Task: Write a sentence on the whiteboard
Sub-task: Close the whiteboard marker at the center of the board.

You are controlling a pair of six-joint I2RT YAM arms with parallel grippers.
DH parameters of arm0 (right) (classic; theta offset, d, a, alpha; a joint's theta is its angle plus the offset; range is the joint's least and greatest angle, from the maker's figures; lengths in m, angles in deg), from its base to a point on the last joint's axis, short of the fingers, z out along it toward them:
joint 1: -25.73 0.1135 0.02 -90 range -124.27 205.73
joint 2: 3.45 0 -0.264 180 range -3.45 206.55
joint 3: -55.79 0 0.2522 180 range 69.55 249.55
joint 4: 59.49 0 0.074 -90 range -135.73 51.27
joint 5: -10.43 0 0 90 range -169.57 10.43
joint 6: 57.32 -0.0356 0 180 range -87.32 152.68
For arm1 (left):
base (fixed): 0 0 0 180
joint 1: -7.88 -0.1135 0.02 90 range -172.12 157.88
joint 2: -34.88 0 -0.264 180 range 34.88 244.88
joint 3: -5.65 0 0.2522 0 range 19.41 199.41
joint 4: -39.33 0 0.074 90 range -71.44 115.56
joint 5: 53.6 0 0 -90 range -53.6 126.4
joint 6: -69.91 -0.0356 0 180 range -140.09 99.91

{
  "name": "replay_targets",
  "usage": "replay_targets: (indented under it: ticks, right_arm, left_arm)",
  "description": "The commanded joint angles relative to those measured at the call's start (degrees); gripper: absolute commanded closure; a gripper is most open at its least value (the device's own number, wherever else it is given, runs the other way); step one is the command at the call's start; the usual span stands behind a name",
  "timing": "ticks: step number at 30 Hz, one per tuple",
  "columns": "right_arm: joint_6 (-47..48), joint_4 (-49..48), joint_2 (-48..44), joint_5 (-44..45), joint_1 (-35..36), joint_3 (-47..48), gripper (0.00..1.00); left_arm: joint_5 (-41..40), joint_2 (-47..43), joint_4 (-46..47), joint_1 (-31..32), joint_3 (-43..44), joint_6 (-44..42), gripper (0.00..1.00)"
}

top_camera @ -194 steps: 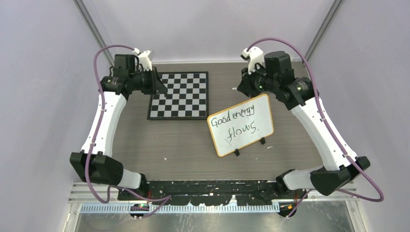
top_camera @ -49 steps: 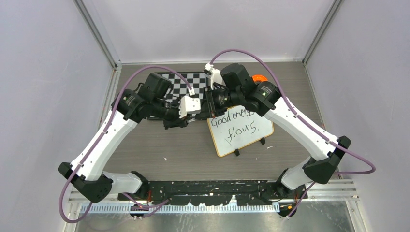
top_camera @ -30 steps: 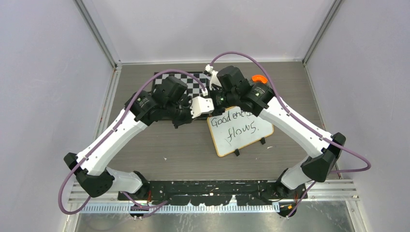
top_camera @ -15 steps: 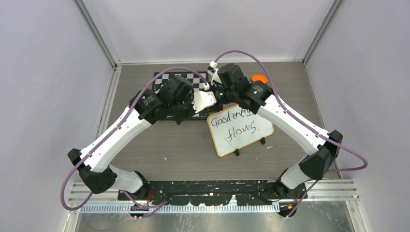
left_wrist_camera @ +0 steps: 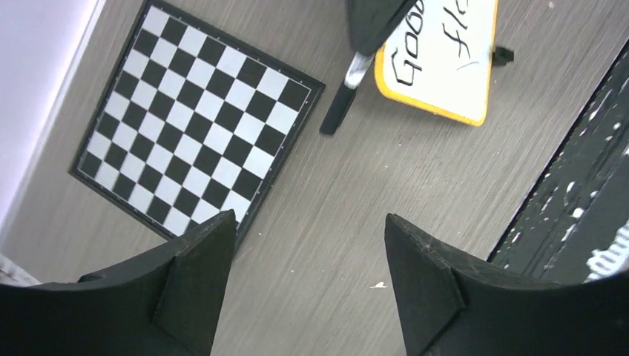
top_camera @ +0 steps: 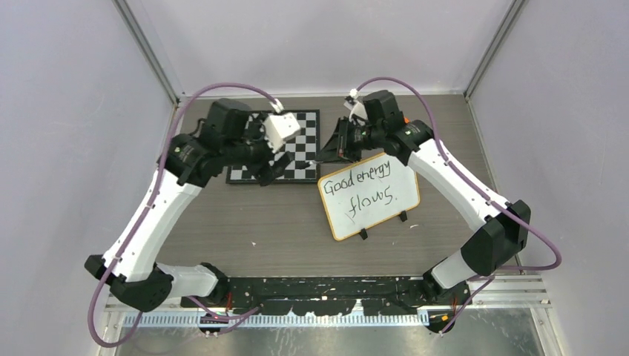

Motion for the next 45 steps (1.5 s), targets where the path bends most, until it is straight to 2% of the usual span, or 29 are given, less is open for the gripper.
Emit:
replay_targets:
  ticks: [1, 4, 7, 9, 10, 13, 15, 16, 17, 20, 25, 28, 31, 32, 34, 35, 36, 37, 39, 42, 45]
  right_arm:
    - [0.6, -9.5, -2.5, -12.5, -4.3, -0.4, 1.00]
    - [1.8, -9.9, 0.3, -19.4, -7.8, 2.7, 1.00]
    - [1.5, -12.7, 2.5, -26.0, -9.9, 6.2, 1.00]
    - [2.0, -14.4, 3.2, -28.7, -10.6, 7.8, 1.00]
    - [2.0, -15.7, 3.4, -29.8, -10.6, 8.3, 1.00]
    - [-3.0, -24.4, 3.4, -32.7, -10.7, 6.3, 1.00]
    - [-6.5, -30.2, 3.2, -33.2, -10.7, 3.7, 1.00]
    - [-9.0, -34.0, 3.0, -33.3, -10.6, 1.9, 1.00]
    - [-12.4, -38.7, 2.6, -33.4, -10.6, -0.1, 1.00]
    - [-20.4, -50.9, 1.8, -33.7, -10.6, -5.0, 1.00]
    - [-29.7, -62.7, 1.3, -31.7, -10.5, -10.1, 1.00]
    - [-35.1, -69.4, 1.6, -31.0, -10.3, -12.3, 1.00]
    - [-36.8, -71.2, 0.8, -30.3, -10.1, -13.9, 1.00]
    - [-36.8, -70.9, 0.6, -30.2, -10.1, -14.2, 1.00]
    - [-36.8, -69.3, 0.2, -30.1, -10.0, -14.5, 1.00]
    - [-36.7, -68.5, -0.1, -30.0, -10.1, -14.7, 1.00]
    - [-36.7, -67.6, -0.4, -30.0, -10.1, -15.0, 1.00]
    - [-36.5, -66.5, -0.6, -30.1, -10.0, -15.1, 1.00]
    - [-35.7, -64.0, -1.1, -30.6, -10.0, -15.4, 1.00]
    - [-33.7, -60.2, -1.5, -31.4, -9.6, -15.7, 1.00]
    - [-32.1, -58.2, -1.9, -32.0, -8.8, -16.1, 1.00]
  left_arm:
    - [17.7, -2.4, 0.8, -10.2, 0.6, 5.5, 0.23]
    - [33.1, -2.5, 5.1, -19.9, -2.3, 13.1, 0.22]
    - [47.3, -3.1, 16.1, -29.5, -7.7, 26.5, 0.22]
    - [55.5, -3.5, 30.5, -34.6, -13.5, 40.5, 0.22]
    - [58.0, -3.7, 39.9, -36.5, -16.9, 50.1, 0.22]
    - [60.6, -3.4, 71.1, -39.2, -27.3, 75.6, 0.25]
    - [60.3, -2.4, 84.8, -39.2, -31.7, 86.0, 0.26]
    - [59.6, -2.1, 90.2, -39.2, -33.7, 88.8, 0.26]
    - [59.1, -2.0, 91.4, -39.2, -34.6, 89.9, 0.27]
    - [57.8, -2.3, 91.5, -39.1, -36.1, 89.9, 0.27]
    - [58.0, -2.4, 92.7, -36.2, -36.7, 91.2, 0.27]
    - [60.0, -3.1, 92.2, -33.3, -36.0, 86.4, 0.29]
    - [59.3, -4.5, 77.7, -32.5, -32.8, 73.6, 0.31]
    - [58.9, -4.8, 68.9, -32.5, -30.2, 67.9, 0.32]
    - [57.7, -5.3, 53.4, -31.7, -25.5, 53.6, 0.34]
    - [56.1, -5.2, 43.6, -30.9, -22.4, 43.7, 0.34]
    - [53.7, -5.0, 33.9, -29.6, -19.0, 29.0, 0.35]
    - [50.6, -4.6, 25.3, -28.2, -16.0, 19.6, 0.35]
    - [45.6, -4.1, 14.5, -25.3, -12.3, 5.6, 0.35]
    - [42.0, -3.5, 6.2, -21.4, -9.1, -4.6, 0.36]
    - [40.6, -2.9, 3.5, -18.5, -7.3, -7.3, 0.39]
